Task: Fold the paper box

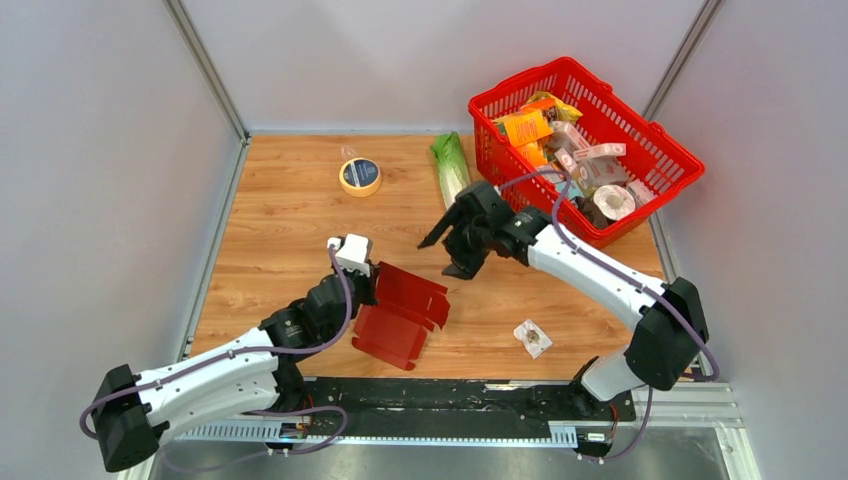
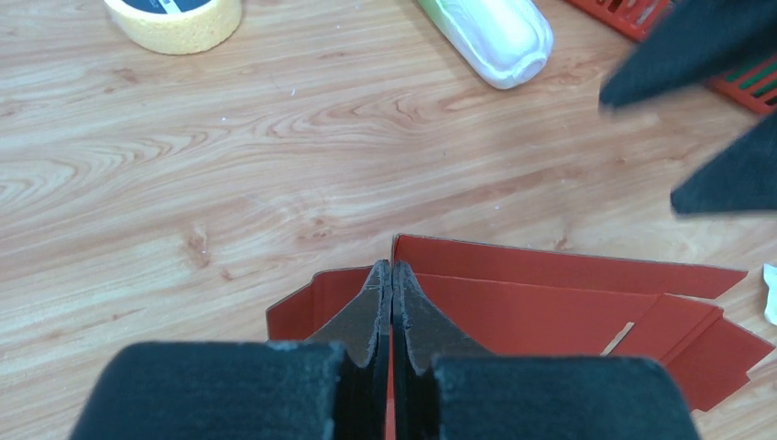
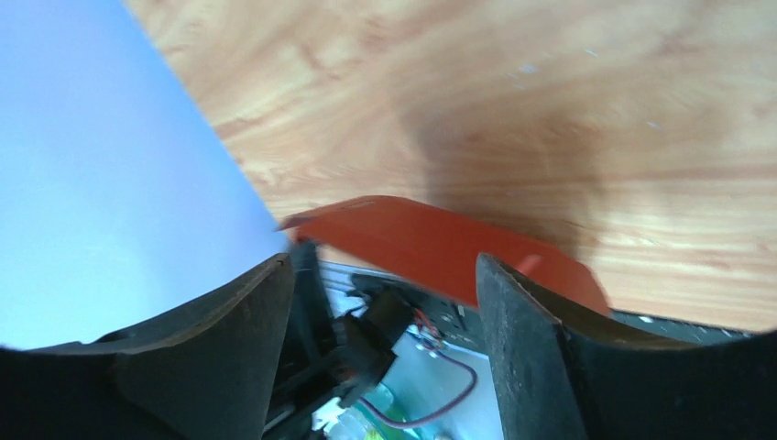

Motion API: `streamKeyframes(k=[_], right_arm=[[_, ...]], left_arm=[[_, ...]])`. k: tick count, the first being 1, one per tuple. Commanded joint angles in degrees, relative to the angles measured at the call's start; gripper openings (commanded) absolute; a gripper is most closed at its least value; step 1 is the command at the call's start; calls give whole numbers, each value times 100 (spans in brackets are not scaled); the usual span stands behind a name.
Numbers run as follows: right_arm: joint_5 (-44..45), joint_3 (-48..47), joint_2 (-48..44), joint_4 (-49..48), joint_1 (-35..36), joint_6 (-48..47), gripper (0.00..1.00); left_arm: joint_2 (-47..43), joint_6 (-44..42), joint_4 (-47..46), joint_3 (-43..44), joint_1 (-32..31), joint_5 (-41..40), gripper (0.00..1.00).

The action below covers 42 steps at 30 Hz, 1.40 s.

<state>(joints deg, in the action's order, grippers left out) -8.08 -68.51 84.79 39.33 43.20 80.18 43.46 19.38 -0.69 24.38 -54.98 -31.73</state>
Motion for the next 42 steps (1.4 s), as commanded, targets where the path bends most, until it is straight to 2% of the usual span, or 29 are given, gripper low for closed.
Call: streamKeyframes(k=[1, 4, 6, 7, 11, 18, 23, 29, 42], right_arm=[[746, -1173, 142, 715, 65, -706, 78], [168, -648, 3, 498, 110, 65, 79], [-228, 0, -243, -196, 127, 802, 78], [-177, 83, -375, -433, 171, 902, 78], [105, -145, -350, -154, 180, 885, 81], [-404, 197, -139, -681, 329, 1535, 80], [-748, 514, 186, -1393, 303, 2167, 75], [-730, 260, 713, -1367, 224, 2344, 67], [-379, -180, 1021, -1165, -5, 2414, 63]], left_arm=[[144, 92, -494, 93, 5, -176, 0], [294, 268, -529, 111, 5, -395, 0], [399, 409, -546, 163, 5, -579, 0], [539, 435, -538, 190, 5, -624, 0], [874, 663, -258, 470, 5, -852, 0], [1164, 1077, -116, 656, 5, -1108, 0], [1322, 1156, -256, 699, -4, -1099, 0], [1437, 1095, -361, 708, -4, -1081, 0], [1375, 884, -959, 366, -13, -1099, 0]])
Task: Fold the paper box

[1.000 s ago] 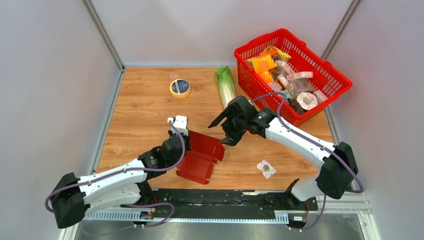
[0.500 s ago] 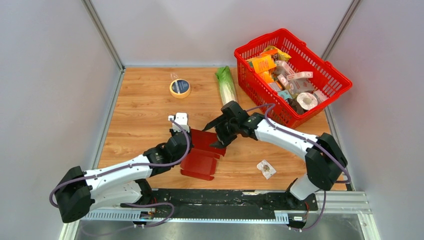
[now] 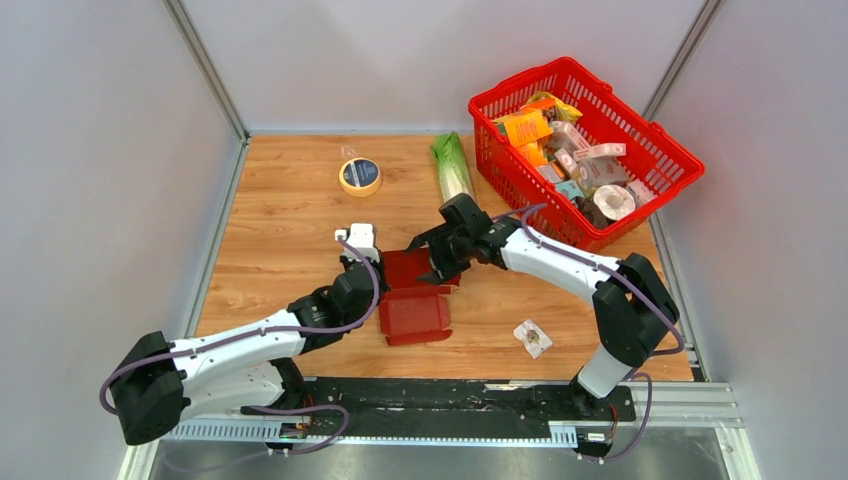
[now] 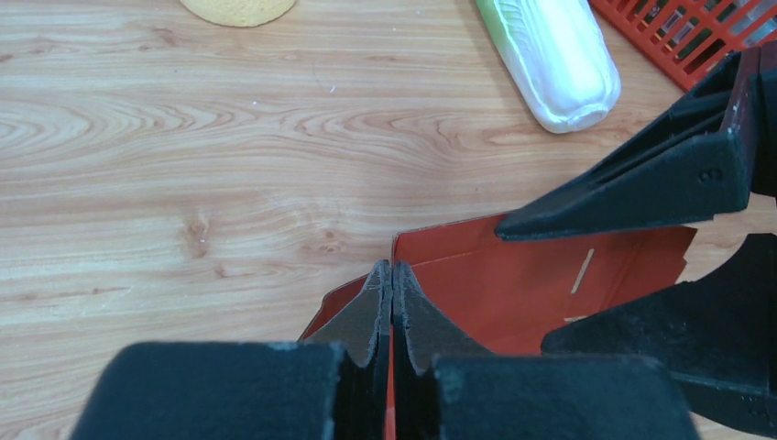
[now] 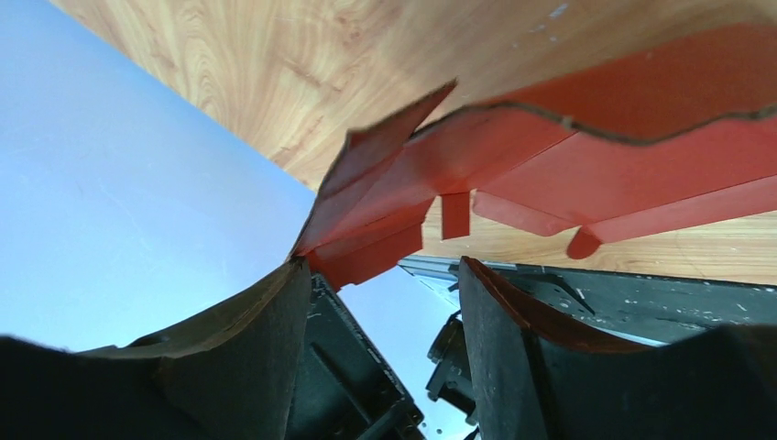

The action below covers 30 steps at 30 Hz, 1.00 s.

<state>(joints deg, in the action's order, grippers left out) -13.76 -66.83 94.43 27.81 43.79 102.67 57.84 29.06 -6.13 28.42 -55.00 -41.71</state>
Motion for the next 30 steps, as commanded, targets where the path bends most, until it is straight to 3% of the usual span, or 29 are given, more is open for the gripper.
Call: streamKeyframes(k=[1, 11, 26, 30], right_arm=[[198, -375, 75, 5, -72, 148, 63], [356, -340, 75, 14, -213, 148, 61], [233, -348, 269, -276, -275, 235, 37], [225, -366, 321, -303, -275, 253, 36]], left_arm=[[-54, -93, -407, -30, -10, -100, 0], [-28, -85, -450, -83, -10, -83, 0], [25, -137, -503, -100, -19, -56, 0], [43, -146, -538, -100, -28, -47, 0]])
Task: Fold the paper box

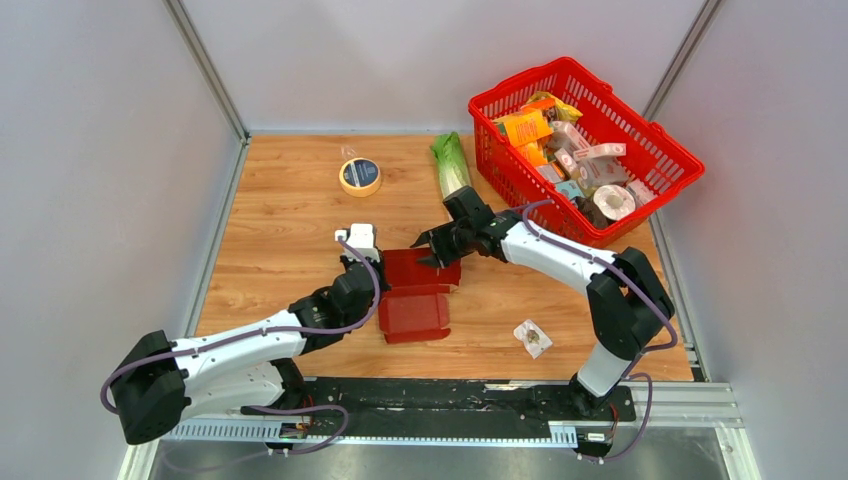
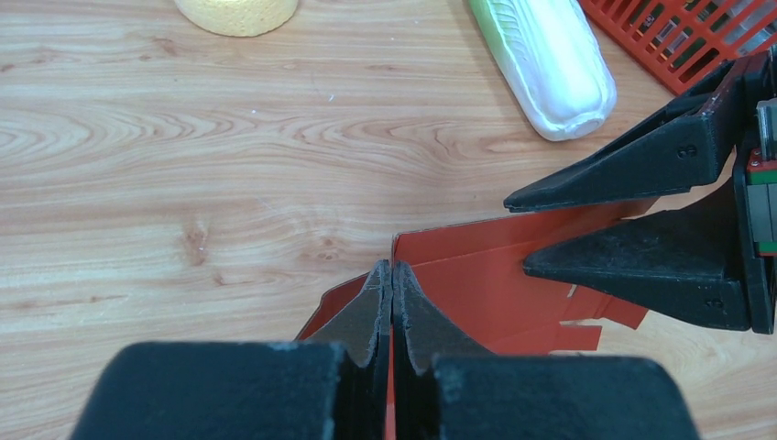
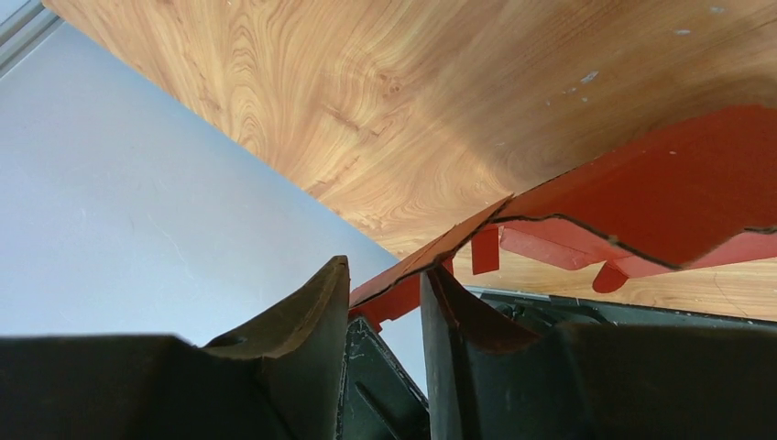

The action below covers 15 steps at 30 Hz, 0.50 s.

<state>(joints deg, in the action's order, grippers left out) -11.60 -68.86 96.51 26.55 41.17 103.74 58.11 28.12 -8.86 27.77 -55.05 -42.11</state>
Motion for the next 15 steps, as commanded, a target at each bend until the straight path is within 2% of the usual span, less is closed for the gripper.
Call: streamKeyframes(k=[1, 2, 9, 15], right_arm=[[-18, -163, 122, -176, -12, 164, 36], [-10, -163, 123, -220, -12, 164, 31], [-9, -163, 166, -273, -30, 181, 22], [-36, -110, 193, -352, -21, 129, 4]], left_arm=[[25, -61, -282, -43, -24, 1, 0], [34, -78, -309, -44, -41, 1, 0], [87, -70, -353, -35, -50, 71, 0], [78, -61, -467, -122, -50, 246, 0]])
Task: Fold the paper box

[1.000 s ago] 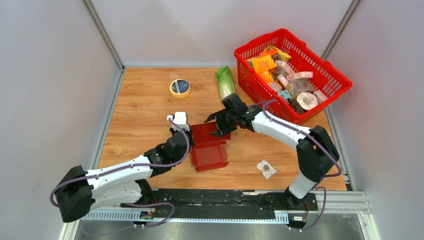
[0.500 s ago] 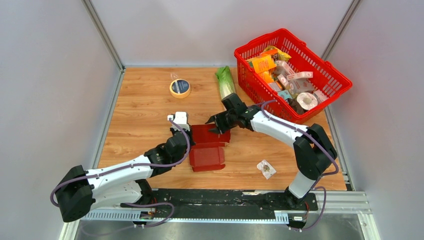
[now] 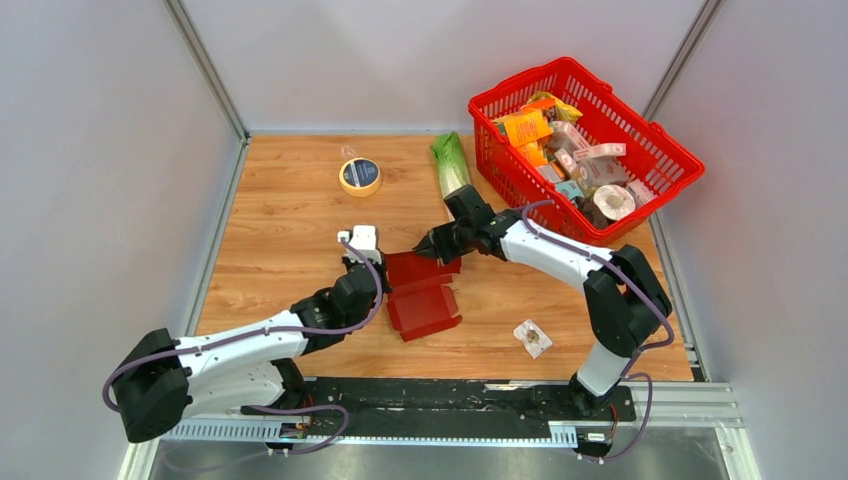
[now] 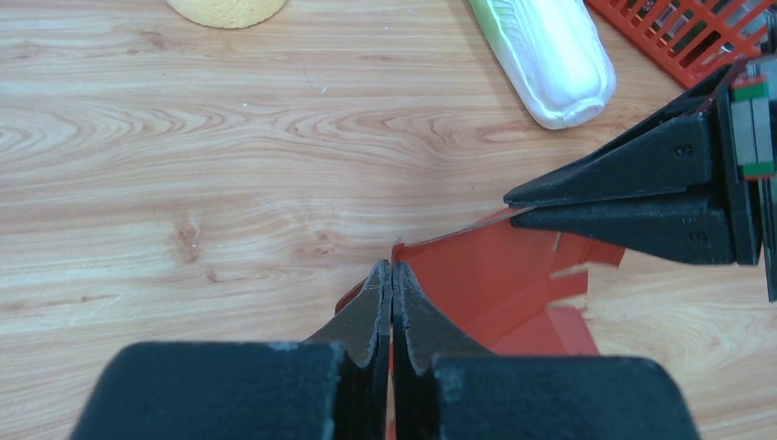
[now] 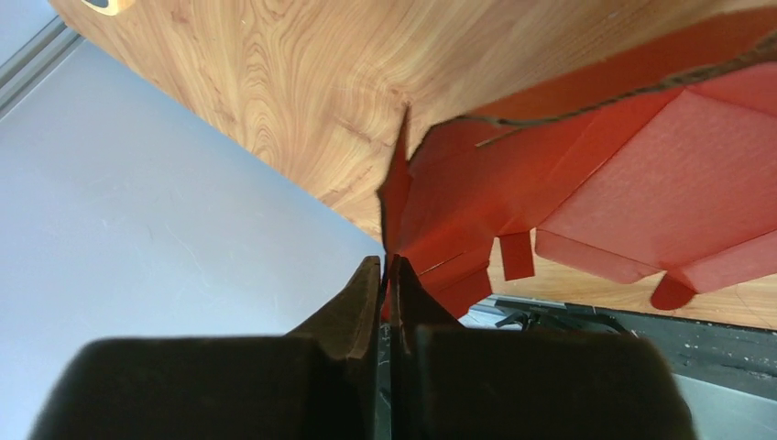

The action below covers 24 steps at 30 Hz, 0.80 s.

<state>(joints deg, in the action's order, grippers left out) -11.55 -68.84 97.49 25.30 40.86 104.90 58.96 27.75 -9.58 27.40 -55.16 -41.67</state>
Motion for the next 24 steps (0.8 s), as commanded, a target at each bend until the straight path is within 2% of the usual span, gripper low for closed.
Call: streamKeyframes(k=[1, 2, 4, 5, 9, 10, 14, 17, 19, 20, 24], right_arm=[[-40, -104, 94, -253, 10, -13, 0], [-40, -86, 86, -288, 10, -48, 0], [-31, -51, 94, -324, 18, -224, 0], [-23, -33, 94, -385, 10, -303, 0], [187, 186, 51, -981, 9, -1022, 0], [406, 326, 7, -1140, -8, -1442, 0], [478, 1038, -265, -2928, -17, -2261, 0], [382, 1293, -406, -3530, -26, -2963, 0], [155, 1451, -433, -3873, -78, -3212, 0], [31, 1644, -433, -4362, -104, -3326, 0], [-496, 1943, -345, -5051, -245, -3423, 0]], left_arm=[[-42, -15, -421, -112, -39, 229, 0], [-112, 20, -439, -164, -39, 247, 0], [-244, 90, -325, -200, -39, 300, 21], [-445, 169, -72, -208, -39, 326, 38], [-1253, 415, 904, -208, -22, 536, 59], [-1656, 450, 1132, -217, -13, 607, 60], [-2704, 591, 2431, -296, 22, 713, 60], [-3398, 705, 2864, -506, 136, 783, 59], [-3671, 793, 2875, -665, 285, 1037, 57], [-3707, 811, 2761, -822, 321, 1134, 55], [-3471, 864, 2497, -991, 374, 1529, 51]])
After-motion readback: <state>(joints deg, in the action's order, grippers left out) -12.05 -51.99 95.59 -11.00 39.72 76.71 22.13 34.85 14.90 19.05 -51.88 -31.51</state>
